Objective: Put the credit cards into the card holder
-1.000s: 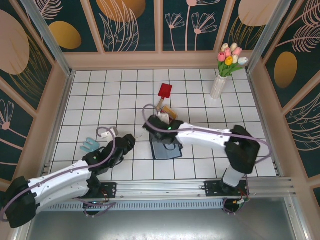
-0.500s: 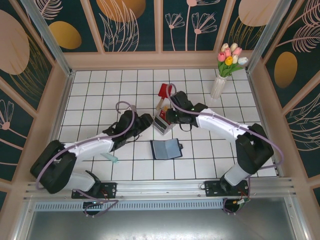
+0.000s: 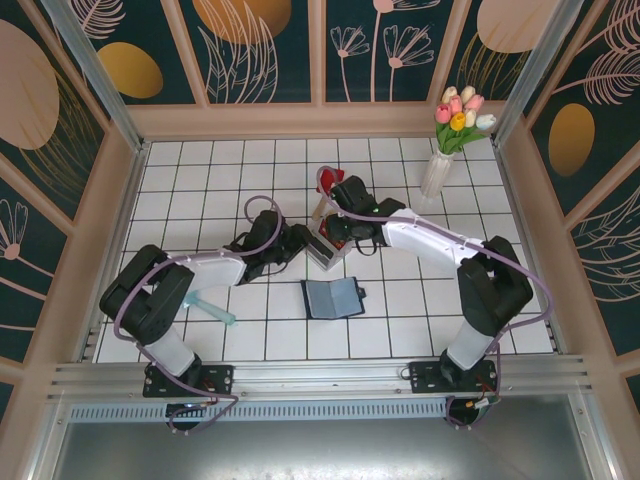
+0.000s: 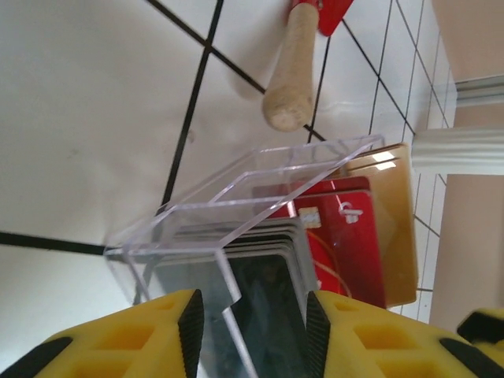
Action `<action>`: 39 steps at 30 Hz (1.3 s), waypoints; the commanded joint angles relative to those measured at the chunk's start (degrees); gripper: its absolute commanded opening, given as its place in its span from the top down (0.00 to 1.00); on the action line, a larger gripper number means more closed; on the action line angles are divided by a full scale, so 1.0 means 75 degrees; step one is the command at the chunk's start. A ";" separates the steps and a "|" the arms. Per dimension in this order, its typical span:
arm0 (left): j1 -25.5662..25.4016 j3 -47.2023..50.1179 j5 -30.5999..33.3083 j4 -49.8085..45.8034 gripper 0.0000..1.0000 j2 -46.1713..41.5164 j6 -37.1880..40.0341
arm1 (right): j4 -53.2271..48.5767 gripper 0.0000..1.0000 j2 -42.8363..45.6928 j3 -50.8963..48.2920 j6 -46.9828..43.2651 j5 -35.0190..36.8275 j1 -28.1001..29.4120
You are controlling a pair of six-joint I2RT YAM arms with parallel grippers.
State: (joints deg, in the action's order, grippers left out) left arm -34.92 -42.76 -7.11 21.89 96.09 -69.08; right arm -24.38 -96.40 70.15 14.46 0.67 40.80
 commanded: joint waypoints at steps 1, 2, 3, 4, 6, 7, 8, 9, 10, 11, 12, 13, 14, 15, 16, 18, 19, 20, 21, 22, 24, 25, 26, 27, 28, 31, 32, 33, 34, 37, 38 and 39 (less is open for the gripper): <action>0.0152 -0.0045 -0.0056 0.0188 0.62 0.0194 -0.0059 | -0.0058 0.66 -0.0223 0.0228 -0.0466 -0.0309 0.0194; 0.0168 -0.0041 -0.0065 0.0210 0.62 0.0226 -0.0065 | -0.0086 0.66 -0.0305 0.0263 -0.0510 -0.0218 0.0239; 0.0179 -0.0070 -0.0073 0.0184 0.63 0.0231 -0.0027 | -0.0129 0.66 -0.0389 0.0312 -0.0557 -0.0082 0.0295; 0.0200 -0.0104 -0.0075 0.0147 0.63 0.0236 -0.0001 | -0.0133 0.67 -0.0470 0.0355 -0.0605 -0.0009 0.0342; 0.0234 -0.0128 -0.0062 0.0128 0.63 0.0529 0.0023 | -0.0145 0.67 -0.0621 0.0422 -0.0684 0.0151 0.0418; 0.0255 -0.0103 -0.0071 0.0159 0.63 0.0592 -0.0019 | -0.0168 0.67 -0.0715 0.0469 -0.0728 0.0261 0.0458; 0.0281 -0.0077 -0.0137 0.0283 0.63 0.0654 -0.0052 | -0.0183 0.67 -0.0775 0.0496 -0.0774 0.0351 0.0487; 0.0309 -0.0031 -0.0248 0.0465 0.63 0.0728 -0.0081 | -0.0215 0.67 -0.0845 0.0556 -0.0811 0.0497 0.0539; 0.0319 -0.0029 -0.0327 0.0547 0.62 0.0792 -0.0094 | -0.0246 0.68 -0.0892 0.0588 -0.0862 0.0608 0.0590; 0.0330 -0.0066 -0.0411 0.0573 0.62 0.0873 -0.0080 | -0.0253 0.68 -0.0934 0.0617 -0.0912 0.0682 0.0646; 0.0333 -0.0086 -0.0477 0.0563 0.63 0.0934 -0.0049 | -0.0250 0.68 -0.0975 0.0627 -0.0969 0.0708 0.0692; 0.0337 -0.0079 -0.0498 0.0564 0.63 0.0952 -0.0047 | -0.0263 0.67 -0.1012 0.0647 -0.1025 0.0735 0.0728; 0.0335 -0.0045 -0.0466 0.0576 0.63 0.0949 -0.0065 | -0.0275 0.67 -0.1082 0.0663 -0.1057 0.0840 0.0779; 0.0338 0.0012 -0.0436 0.0582 0.63 0.0933 -0.0093 | -0.0287 0.66 -0.1154 0.0701 -0.1078 0.0987 0.0822; 0.0347 0.0060 -0.0395 0.0595 0.64 0.0905 -0.0096 | -0.0310 0.65 -0.1232 0.0719 -0.1104 0.1097 0.0861; 0.0343 0.0118 -0.0364 0.0597 0.64 0.0868 -0.0090 | -0.0333 0.64 -0.1348 0.0791 -0.1154 0.1472 0.0955; 0.0343 0.0135 -0.0371 0.0607 0.65 0.0857 -0.0072 | -0.0352 0.63 -0.1412 0.0811 -0.1169 0.1639 0.0998; 0.0343 0.0135 -0.0384 0.0621 0.66 0.0865 -0.0050 | -0.0351 0.63 -0.1473 0.0845 -0.1188 0.1784 0.1029; 0.0344 0.0118 -0.0398 0.0622 0.66 0.0880 -0.0043 | -0.0400 0.63 -0.1551 0.0892 -0.1218 0.1896 0.1058; 0.0344 0.0117 -0.0398 0.0622 0.66 0.0892 -0.0042 | -0.0421 0.63 -0.1610 0.0902 -0.1253 0.2000 0.1095; 0.0342 0.0112 -0.0411 0.0638 0.66 0.0913 -0.0038 | -0.0462 0.63 -0.1714 0.0909 -0.1283 0.2403 0.1186; 0.0343 0.0112 -0.0405 0.0623 0.66 0.0922 -0.0041 | -0.0484 0.63 -0.1745 0.0913 -0.1295 0.2540 0.1221; 0.0349 0.0115 -0.0388 0.0626 0.67 0.0918 -0.0050 | -0.0521 0.63 -0.1784 0.0941 -0.1285 0.2756 0.1269; 0.0343 0.0131 -0.0379 0.0626 0.66 0.0915 -0.0047 | -0.0562 0.63 -0.1802 0.0952 -0.1283 0.2964 0.1313; 0.0343 0.0137 -0.0367 0.0624 0.67 0.0913 -0.0047 | -0.0558 0.64 -0.1807 0.0945 -0.1294 0.3122 0.1350; 0.0343 0.0170 -0.0324 0.0621 0.67 0.0899 -0.0046 | -0.0535 0.67 -0.1737 0.0918 -0.1285 0.3307 0.1370; 0.0343 0.0170 -0.0308 0.0615 0.67 0.0908 -0.0047 | -0.0517 0.67 -0.1688 0.0928 -0.1261 0.3337 0.1369; 0.0350 0.0169 -0.0301 0.0591 0.67 0.0889 -0.0033 | -0.0500 0.67 -0.1624 0.0925 -0.1260 0.3348 0.1380; 0.0343 0.0171 -0.0294 0.0583 0.67 0.0891 -0.0020 | -0.0509 0.67 -0.1563 0.0954 -0.1260 0.3371 0.1381; 0.0344 0.0170 -0.0239 0.0498 0.68 0.0841 0.0046 | -0.0541 0.67 -0.1435 0.1017 -0.1271 0.3474 0.1402; 0.0346 0.0170 -0.0223 0.0464 0.68 0.0826 0.0087 | -0.0564 0.67 -0.1431 0.1036 -0.1261 0.3538 0.1397; 0.0344 0.0169 -0.0214 0.0434 0.68 0.0817 0.0095 | -0.0563 0.67 -0.1404 0.1041 -0.1271 0.3597 0.1391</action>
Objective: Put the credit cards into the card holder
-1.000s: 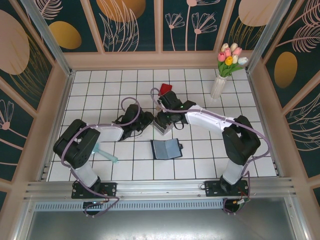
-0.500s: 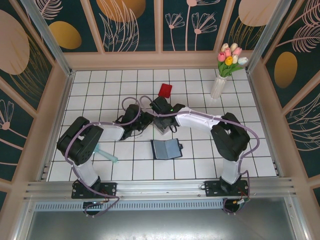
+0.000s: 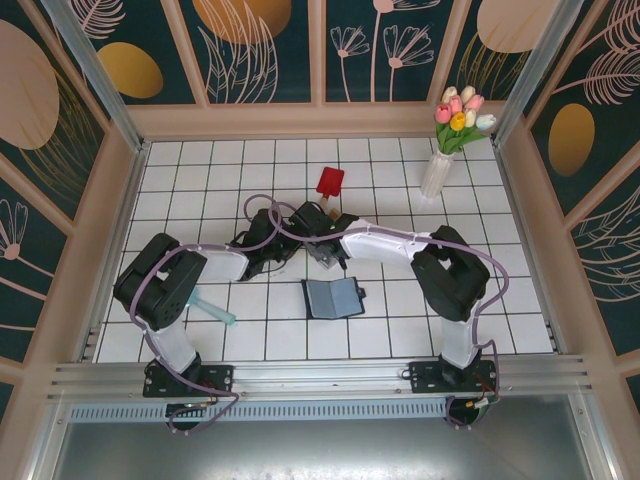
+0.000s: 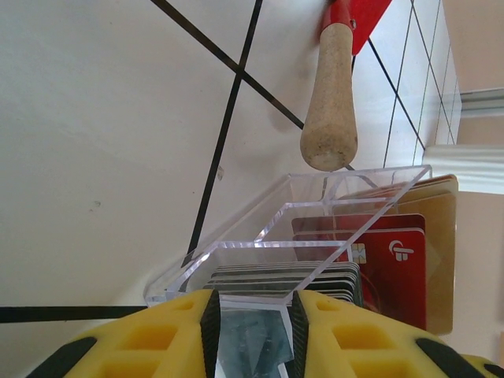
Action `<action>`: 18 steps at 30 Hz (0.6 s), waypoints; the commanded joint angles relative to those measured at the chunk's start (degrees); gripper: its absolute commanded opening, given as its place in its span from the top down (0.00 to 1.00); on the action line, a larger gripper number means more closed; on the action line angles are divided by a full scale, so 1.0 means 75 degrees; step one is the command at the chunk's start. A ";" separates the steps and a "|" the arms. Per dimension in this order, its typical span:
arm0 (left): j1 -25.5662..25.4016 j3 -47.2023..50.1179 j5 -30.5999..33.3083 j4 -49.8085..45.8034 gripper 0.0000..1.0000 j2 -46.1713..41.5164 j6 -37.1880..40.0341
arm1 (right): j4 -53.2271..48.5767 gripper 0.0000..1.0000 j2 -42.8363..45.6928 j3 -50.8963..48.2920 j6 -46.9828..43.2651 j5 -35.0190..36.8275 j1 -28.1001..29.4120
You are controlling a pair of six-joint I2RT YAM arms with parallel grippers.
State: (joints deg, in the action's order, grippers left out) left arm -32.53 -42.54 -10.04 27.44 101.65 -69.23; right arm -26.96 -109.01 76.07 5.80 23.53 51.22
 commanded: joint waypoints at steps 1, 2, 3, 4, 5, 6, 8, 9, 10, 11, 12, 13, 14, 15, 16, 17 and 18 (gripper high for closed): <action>0.0029 0.0130 0.0182 -0.0324 0.68 0.0077 0.0140 | -0.0214 0.67 0.0277 0.0239 -0.0129 0.0575 -0.0007; 0.0029 0.0130 0.0179 -0.0336 0.68 0.0074 0.0149 | -0.0224 0.67 0.0279 0.0230 -0.0129 0.0603 -0.0002; 0.0025 0.0130 0.0182 -0.0342 0.68 0.0084 0.0160 | -0.0225 0.67 0.0284 0.0229 -0.0130 0.0623 -0.0003; 0.0025 0.0121 0.0185 -0.0342 0.68 0.0087 0.0156 | -0.0219 0.67 0.0284 0.0238 -0.0129 0.0614 -0.0008; 0.0025 0.0111 0.0180 -0.0341 0.68 0.0095 0.0159 | -0.0218 0.67 0.0278 0.0250 -0.0123 0.0591 0.0002; 0.0025 0.0102 0.0179 -0.0342 0.68 0.0111 0.0160 | -0.0211 0.67 0.0294 0.0238 -0.0129 0.0576 0.0003; 0.0029 0.0083 0.0167 -0.0352 0.68 0.0123 0.0173 | -0.0204 0.67 0.0299 0.0241 -0.0129 0.0567 0.0005; 0.0027 0.0083 0.0172 -0.0356 0.68 0.0136 0.0198 | -0.0213 0.68 0.0320 0.0237 -0.0123 0.0555 0.0002; 0.0031 0.0083 0.0189 -0.0386 0.68 0.0131 0.0207 | -0.0202 0.68 0.0337 0.0241 -0.0118 0.0564 0.0004; 0.0029 0.0083 0.0202 -0.0401 0.68 0.0134 0.0209 | -0.0190 0.68 0.0365 0.0221 -0.0118 0.0555 0.0008; 0.0034 0.0083 0.0208 -0.0407 0.68 0.0128 0.0220 | -0.0169 0.69 0.0392 0.0209 -0.0118 0.0570 0.0011; 0.0029 0.0083 0.0214 -0.0418 0.68 0.0128 0.0223 | -0.0166 0.69 0.0423 0.0212 -0.0126 0.0589 0.0009; 0.0027 0.0087 0.0225 -0.0434 0.68 0.0118 0.0233 | -0.0166 0.70 0.0440 0.0206 -0.0129 0.0596 0.0004; 0.0031 0.0090 0.0236 -0.0436 0.68 0.0123 0.0238 | -0.0162 0.71 0.0449 0.0217 -0.0141 0.0609 0.0002; 0.0025 0.0093 0.0238 -0.0442 0.68 0.0122 0.0239 | -0.0156 0.72 0.0461 0.0209 -0.0163 0.0609 0.0005; 0.0027 0.0086 0.0243 -0.0443 0.68 0.0123 0.0240 | -0.0163 0.73 0.0458 0.0219 -0.0182 0.0618 -0.0009; 0.0027 0.0082 0.0248 -0.0456 0.68 0.0120 0.0247 | -0.0174 0.74 0.0441 0.0233 -0.0188 0.0630 -0.0010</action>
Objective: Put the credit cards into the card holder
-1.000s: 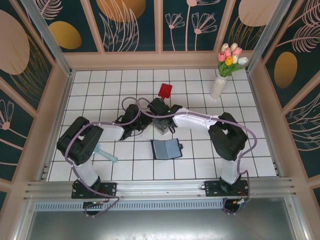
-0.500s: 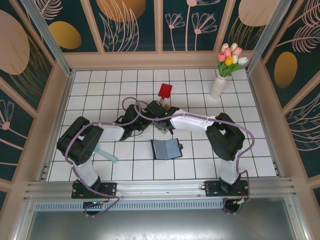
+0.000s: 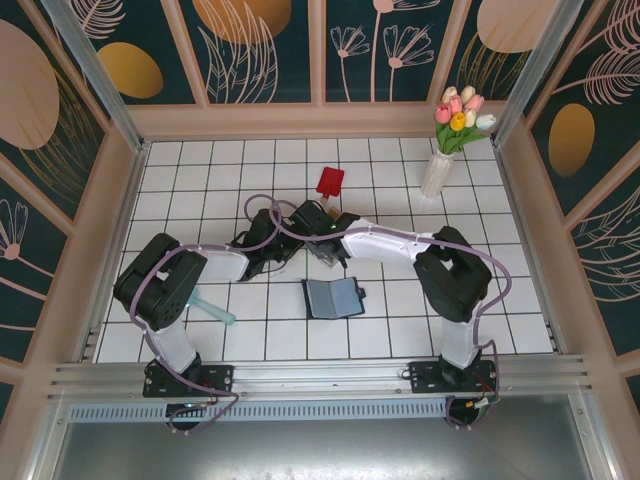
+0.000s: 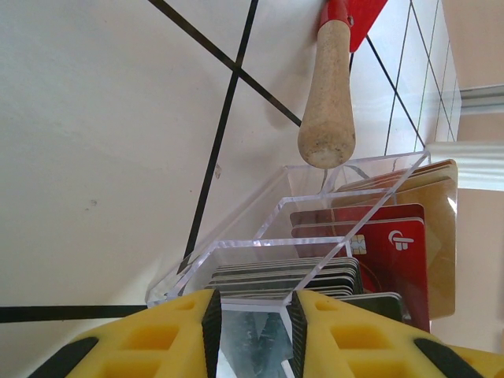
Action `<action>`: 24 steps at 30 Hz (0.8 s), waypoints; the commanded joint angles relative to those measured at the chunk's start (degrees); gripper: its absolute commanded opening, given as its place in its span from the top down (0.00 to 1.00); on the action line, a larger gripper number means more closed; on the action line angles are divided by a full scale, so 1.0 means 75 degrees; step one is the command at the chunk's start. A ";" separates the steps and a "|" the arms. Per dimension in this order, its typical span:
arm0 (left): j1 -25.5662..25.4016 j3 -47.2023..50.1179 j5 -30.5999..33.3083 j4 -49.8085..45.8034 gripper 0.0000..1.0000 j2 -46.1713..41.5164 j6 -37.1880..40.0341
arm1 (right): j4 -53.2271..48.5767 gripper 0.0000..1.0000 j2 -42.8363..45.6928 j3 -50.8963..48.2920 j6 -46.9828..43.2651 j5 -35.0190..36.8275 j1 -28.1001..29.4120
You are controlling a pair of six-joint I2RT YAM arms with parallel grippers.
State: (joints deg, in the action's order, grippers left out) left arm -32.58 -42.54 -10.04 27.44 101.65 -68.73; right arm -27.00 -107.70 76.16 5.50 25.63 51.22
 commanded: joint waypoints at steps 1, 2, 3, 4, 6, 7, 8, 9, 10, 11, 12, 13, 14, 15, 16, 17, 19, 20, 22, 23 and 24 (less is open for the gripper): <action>0.0033 0.0072 0.0258 -0.0472 0.68 0.0123 0.0187 | -0.0181 0.74 0.0257 0.0224 -0.0144 0.0355 -0.0020; 0.0032 0.0070 0.0265 -0.0494 0.68 0.0123 0.0194 | -0.0173 0.74 0.0251 0.0218 -0.0147 0.0354 -0.0021; 0.0031 0.0051 0.0265 -0.0497 0.68 0.0112 0.0206 | -0.0173 0.75 0.0234 0.0206 -0.0134 0.0343 -0.0021; 0.0031 0.0047 0.0265 -0.0520 0.68 0.0111 0.0222 | -0.0184 0.75 0.0224 0.0224 -0.0135 0.0326 -0.0021; 0.0032 0.0023 0.0280 -0.0581 0.68 0.0102 0.0249 | -0.0185 0.80 0.0225 0.0225 -0.0124 0.0267 -0.0019; 0.0032 0.0003 0.0297 -0.0607 0.68 0.0100 0.0254 | -0.0185 0.80 0.0237 0.0230 -0.0112 0.0260 -0.0020; 0.0032 -0.0004 0.0293 -0.0622 0.68 0.0089 0.0272 | -0.0182 0.80 0.0252 0.0237 -0.0100 0.0236 -0.0021; 0.0041 -0.0011 0.0293 -0.0634 0.68 0.0106 0.0278 | -0.0196 0.80 0.0274 0.0243 -0.0088 0.0210 -0.0021; 0.0031 -0.0023 0.0298 -0.0647 0.68 0.0109 0.0283 | -0.0196 0.80 0.0307 0.0244 -0.0077 0.0177 -0.0015; 0.0032 -0.0029 0.0314 -0.0653 0.68 0.0105 0.0293 | -0.0203 0.82 0.0330 0.0258 -0.0066 0.0143 -0.0016; 0.0031 -0.0050 0.0317 -0.0676 0.68 0.0109 0.0309 | -0.0199 0.83 0.0367 0.0252 -0.0065 0.0085 -0.0015; 0.0033 -0.0057 0.0317 -0.0695 0.68 0.0102 0.0319 | -0.0195 0.83 0.0399 0.0256 -0.0055 0.0066 -0.0021; 0.0037 -0.0069 0.0312 -0.0714 0.68 0.0097 0.0330 | -0.0214 0.85 0.0433 0.0270 -0.0033 0.0027 -0.0021; 0.0034 -0.0075 0.0325 -0.0737 0.68 0.0100 0.0340 | -0.0218 0.87 0.0486 0.0273 -0.0019 -0.0070 -0.0027; 0.0035 -0.0103 0.0342 -0.0756 0.68 0.0081 0.0361 | -0.0212 0.87 0.0528 0.0269 -0.0001 -0.0162 -0.0032; 0.0031 -0.0102 0.0363 -0.0784 0.68 0.0070 0.0378 | -0.0251 0.87 0.0571 0.0295 0.0026 -0.0300 -0.0021; 0.0031 -0.0116 0.0389 -0.0823 0.68 0.0037 0.0406 | -0.0283 0.89 0.0666 0.0324 0.0094 -0.0553 -0.0033; 0.0033 -0.0116 0.0400 -0.0839 0.68 0.0026 0.0418 | -0.0313 0.89 0.0704 0.0325 0.0151 -0.0709 -0.0044; 0.0038 -0.0146 0.0401 -0.0855 0.68 0.0000 0.0453 | -0.0351 0.90 0.0743 0.0335 0.0212 -0.1148 -0.0103; 0.0035 -0.0145 0.0399 -0.0865 0.68 -0.0012 0.0456 | -0.0382 0.90 0.0739 0.0347 0.0274 -0.1393 -0.0134; 0.0031 -0.0152 0.0390 -0.0867 0.68 -0.0017 0.0457 | -0.0366 0.90 0.0743 0.0325 0.0345 -0.1560 -0.0160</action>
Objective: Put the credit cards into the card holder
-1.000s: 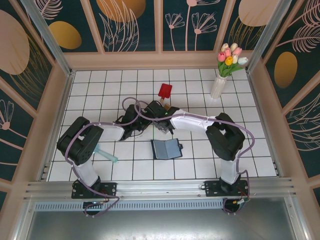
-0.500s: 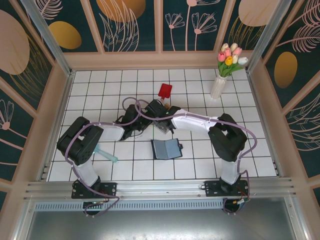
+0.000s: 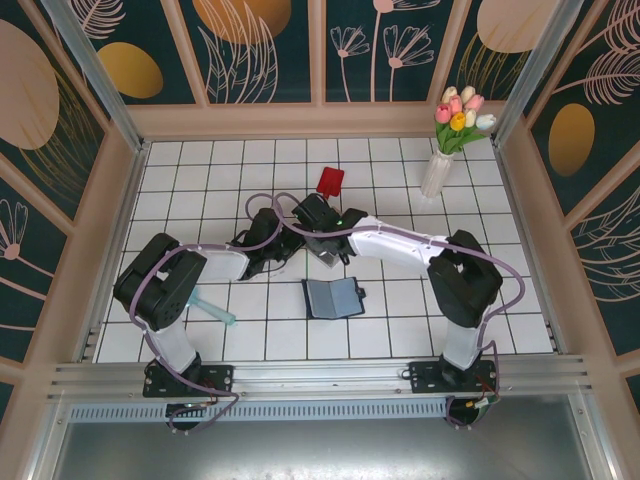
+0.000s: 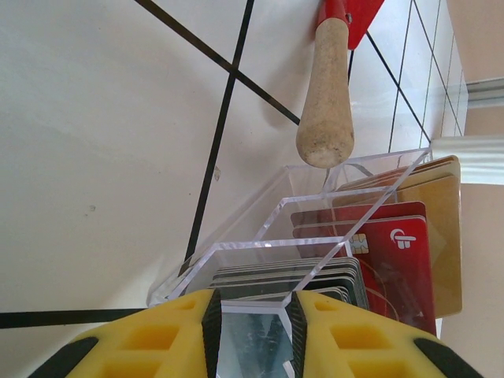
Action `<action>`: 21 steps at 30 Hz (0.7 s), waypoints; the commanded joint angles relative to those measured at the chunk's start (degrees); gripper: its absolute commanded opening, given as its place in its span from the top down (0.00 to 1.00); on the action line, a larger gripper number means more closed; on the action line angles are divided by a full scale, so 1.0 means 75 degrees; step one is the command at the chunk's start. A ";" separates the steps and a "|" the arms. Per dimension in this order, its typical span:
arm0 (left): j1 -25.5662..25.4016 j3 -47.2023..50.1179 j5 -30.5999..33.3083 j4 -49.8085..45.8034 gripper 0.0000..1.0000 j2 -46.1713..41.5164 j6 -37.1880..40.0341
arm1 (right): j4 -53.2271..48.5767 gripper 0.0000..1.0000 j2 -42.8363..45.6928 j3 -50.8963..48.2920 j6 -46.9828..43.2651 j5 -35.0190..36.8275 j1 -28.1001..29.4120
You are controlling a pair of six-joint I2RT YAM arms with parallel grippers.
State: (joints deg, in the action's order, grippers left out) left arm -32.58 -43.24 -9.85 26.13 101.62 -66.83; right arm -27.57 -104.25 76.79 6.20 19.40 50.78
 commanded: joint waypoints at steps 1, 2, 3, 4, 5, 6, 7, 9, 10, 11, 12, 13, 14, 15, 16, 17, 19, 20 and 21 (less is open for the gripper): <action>0.0031 -0.0058 0.0361 -0.0689 0.68 -0.0016 0.0214 | -0.0264 0.90 0.0274 0.0222 0.0298 -0.0872 -0.0135; 0.0034 -0.0058 0.0362 -0.0696 0.68 -0.0031 0.0215 | -0.0246 0.89 0.0253 0.0210 0.0343 -0.1009 -0.0174; 0.0036 -0.0058 0.0364 -0.0707 0.68 -0.0040 0.0216 | -0.0257 0.88 0.0216 0.0208 0.0410 -0.1015 -0.0207; 0.0031 -0.0058 0.0372 -0.0710 0.68 -0.0052 0.0228 | -0.0265 0.85 0.0181 0.0208 0.0521 -0.0827 -0.0240; 0.0027 -0.0058 0.0375 -0.0740 0.68 -0.0061 0.0236 | -0.0291 0.81 0.0146 0.0203 0.0598 -0.0579 -0.0285; 0.0033 -0.0058 0.0383 -0.0750 0.68 -0.0068 0.0254 | -0.0290 0.79 0.0095 0.0197 0.0582 -0.0579 -0.0366; 0.0031 -0.0058 0.0386 -0.0753 0.68 -0.0063 0.0251 | -0.0290 0.77 0.0057 0.0208 0.0539 -0.0660 -0.0442; 0.0032 -0.0058 0.0392 -0.0751 0.68 -0.0055 0.0261 | -0.0331 0.71 -0.0088 0.0254 0.0370 -0.0803 -0.0537; 0.0037 -0.0059 0.0397 -0.0758 0.68 -0.0041 0.0262 | -0.0366 0.68 -0.0160 0.0270 0.0230 -0.0900 -0.0537; 0.0031 -0.0058 0.0399 -0.0765 0.68 -0.0027 0.0253 | -0.0399 0.67 -0.0235 0.0299 0.0160 -0.0955 -0.0537; 0.0032 -0.0051 0.0407 -0.0750 0.68 -0.0021 0.0252 | -0.0400 0.67 -0.0305 0.0311 0.0111 -0.1058 -0.0536; 0.0037 -0.0050 0.0410 -0.0748 0.68 -0.0014 0.0249 | -0.0360 0.67 -0.0346 0.0295 0.0041 -0.1178 -0.0529; 0.0033 -0.0052 0.0421 -0.0744 0.68 0.0007 0.0240 | -0.0295 0.66 -0.0365 0.0252 -0.0010 -0.1285 -0.0525; 0.0031 -0.0041 0.0434 -0.0746 0.68 0.0009 0.0229 | -0.0262 0.66 -0.0394 0.0229 -0.0039 -0.1331 -0.0525; 0.0036 -0.0042 0.0446 -0.0750 0.68 0.0010 0.0217 | -0.0251 0.66 -0.0438 0.0242 -0.0085 -0.1305 -0.0520; 0.0035 -0.0021 0.0457 -0.0749 0.68 0.0000 0.0215 | -0.0255 0.65 -0.0478 0.0242 -0.0136 -0.1239 -0.0496; 0.0040 -0.0010 0.0478 -0.0737 0.69 0.0009 0.0194 | -0.0209 0.62 -0.0536 0.0239 -0.0281 -0.1048 -0.0461; 0.0031 0.0009 0.0480 -0.0736 0.69 0.0019 0.0201 | -0.0243 0.61 -0.0582 0.0275 -0.0369 -0.0932 -0.0417; 0.0043 0.0003 0.0481 -0.0742 0.69 0.0029 0.0198 | -0.0261 0.61 -0.0612 0.0289 -0.0401 -0.0784 -0.0381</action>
State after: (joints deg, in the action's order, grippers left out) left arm -32.58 -43.57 -9.21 25.28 101.51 -66.17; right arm -28.51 -107.70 77.14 5.72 11.73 47.05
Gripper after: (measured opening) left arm 0.315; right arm 0.388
